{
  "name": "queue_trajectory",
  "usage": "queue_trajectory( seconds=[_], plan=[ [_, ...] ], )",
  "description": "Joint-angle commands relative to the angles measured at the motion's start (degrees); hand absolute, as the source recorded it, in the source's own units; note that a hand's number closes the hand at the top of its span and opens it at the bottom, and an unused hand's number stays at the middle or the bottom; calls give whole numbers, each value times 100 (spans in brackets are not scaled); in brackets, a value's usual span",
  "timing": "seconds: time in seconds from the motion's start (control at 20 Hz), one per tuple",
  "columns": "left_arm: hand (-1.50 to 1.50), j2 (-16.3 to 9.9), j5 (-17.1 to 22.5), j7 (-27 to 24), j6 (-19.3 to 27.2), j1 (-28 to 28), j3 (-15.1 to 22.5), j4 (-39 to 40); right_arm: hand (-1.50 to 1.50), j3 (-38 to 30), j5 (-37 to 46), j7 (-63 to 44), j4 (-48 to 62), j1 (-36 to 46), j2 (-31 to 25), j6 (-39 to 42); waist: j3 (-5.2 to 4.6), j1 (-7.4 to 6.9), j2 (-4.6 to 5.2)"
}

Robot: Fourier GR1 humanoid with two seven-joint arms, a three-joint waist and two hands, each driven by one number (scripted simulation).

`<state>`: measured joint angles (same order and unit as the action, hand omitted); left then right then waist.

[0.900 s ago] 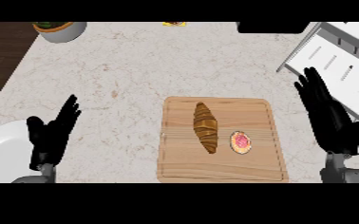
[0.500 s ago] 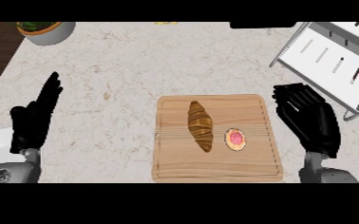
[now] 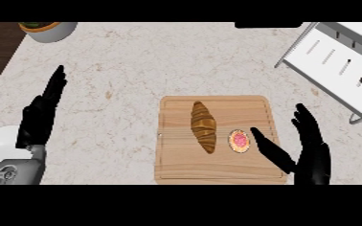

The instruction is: Pick the croissant from the cutting board and place it in the tiered basket

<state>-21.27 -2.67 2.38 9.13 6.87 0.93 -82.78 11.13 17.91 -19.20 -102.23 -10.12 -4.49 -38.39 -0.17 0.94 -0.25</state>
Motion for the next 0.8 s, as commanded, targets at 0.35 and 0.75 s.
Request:
queue_trajectory(
  seconds=[0.35,0.75],
  plan=[
    [0,112,-165,10,24,216,113,139,-150,1002,1112,-3756,-1121,979,-1379,2750,-16,-173,39],
    [0,316,-366,-199,123,-47,259,82,-150,781,1103,-6072,-703,2947,-753,3767,3,-183,26]
  ],
)
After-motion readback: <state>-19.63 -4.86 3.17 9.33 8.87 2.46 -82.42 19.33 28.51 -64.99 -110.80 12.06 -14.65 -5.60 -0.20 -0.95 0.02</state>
